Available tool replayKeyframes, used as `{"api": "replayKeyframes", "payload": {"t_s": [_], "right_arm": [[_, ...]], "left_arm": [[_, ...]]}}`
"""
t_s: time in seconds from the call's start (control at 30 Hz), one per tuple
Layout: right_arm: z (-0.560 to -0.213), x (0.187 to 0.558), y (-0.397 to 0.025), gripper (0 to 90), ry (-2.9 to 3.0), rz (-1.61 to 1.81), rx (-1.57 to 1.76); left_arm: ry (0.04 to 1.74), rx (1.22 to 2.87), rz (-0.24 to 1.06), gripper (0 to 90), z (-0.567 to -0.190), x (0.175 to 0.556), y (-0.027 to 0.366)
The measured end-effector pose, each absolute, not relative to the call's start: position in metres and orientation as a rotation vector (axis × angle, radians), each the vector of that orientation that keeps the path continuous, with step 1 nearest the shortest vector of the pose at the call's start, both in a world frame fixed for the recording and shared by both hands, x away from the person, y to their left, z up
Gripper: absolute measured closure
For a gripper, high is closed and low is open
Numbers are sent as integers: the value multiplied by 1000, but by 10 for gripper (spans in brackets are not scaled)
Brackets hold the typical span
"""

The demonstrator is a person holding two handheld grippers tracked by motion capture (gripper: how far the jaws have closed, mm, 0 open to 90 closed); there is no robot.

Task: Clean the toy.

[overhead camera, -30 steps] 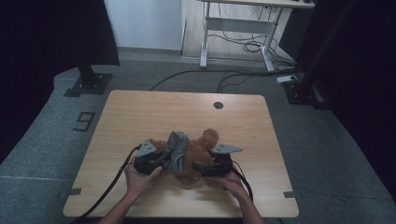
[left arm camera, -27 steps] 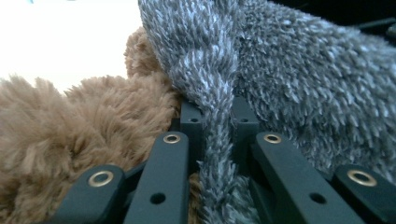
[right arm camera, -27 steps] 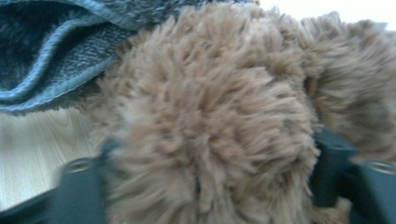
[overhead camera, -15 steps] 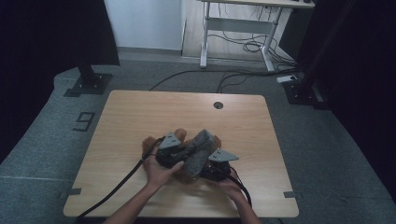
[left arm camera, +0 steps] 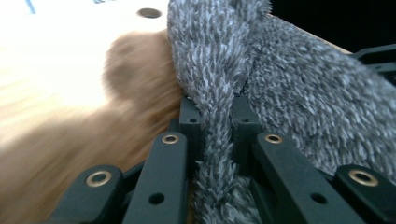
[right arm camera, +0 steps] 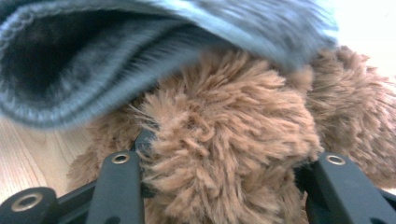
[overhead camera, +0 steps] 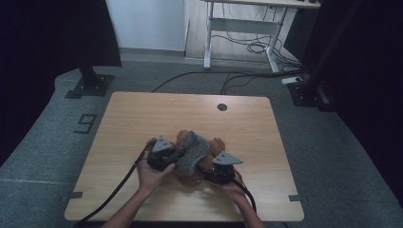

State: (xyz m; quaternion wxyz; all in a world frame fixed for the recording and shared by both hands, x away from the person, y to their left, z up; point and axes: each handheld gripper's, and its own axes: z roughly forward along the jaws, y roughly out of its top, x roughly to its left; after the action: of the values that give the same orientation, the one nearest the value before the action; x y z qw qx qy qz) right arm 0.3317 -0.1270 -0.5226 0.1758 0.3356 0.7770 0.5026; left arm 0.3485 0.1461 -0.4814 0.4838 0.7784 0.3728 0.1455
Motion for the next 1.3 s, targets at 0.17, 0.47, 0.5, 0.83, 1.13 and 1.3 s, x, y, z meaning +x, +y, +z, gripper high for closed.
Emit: {"api": "replayKeyframes", "payload": {"t_s": [0.17, 0.47, 0.5, 0.83, 1.13, 1.3], "right_arm": [[-524, 332, -127, 482, 2184, 1442, 953], [-526, 330, -130, 482, 2182, 1456, 925], [-526, 330, -130, 482, 2180, 1457, 923], [-526, 328, -130, 482, 2174, 1452, 901], [-526, 328, -130, 478, 2179, 1449, 876], [-526, 327, -130, 469, 2184, 1445, 866]], "left_arm": [[958, 1835, 342, 794, -477, 348, 184], [1178, 1819, 392, 794, -496, 364, 246], [1198, 1838, 385, 795, -503, 365, 249], [1058, 1746, 380, 796, -457, 359, 233], [982, 1897, 291, 791, -445, 391, 157], [1026, 1968, 219, 790, -460, 394, 153]]}}
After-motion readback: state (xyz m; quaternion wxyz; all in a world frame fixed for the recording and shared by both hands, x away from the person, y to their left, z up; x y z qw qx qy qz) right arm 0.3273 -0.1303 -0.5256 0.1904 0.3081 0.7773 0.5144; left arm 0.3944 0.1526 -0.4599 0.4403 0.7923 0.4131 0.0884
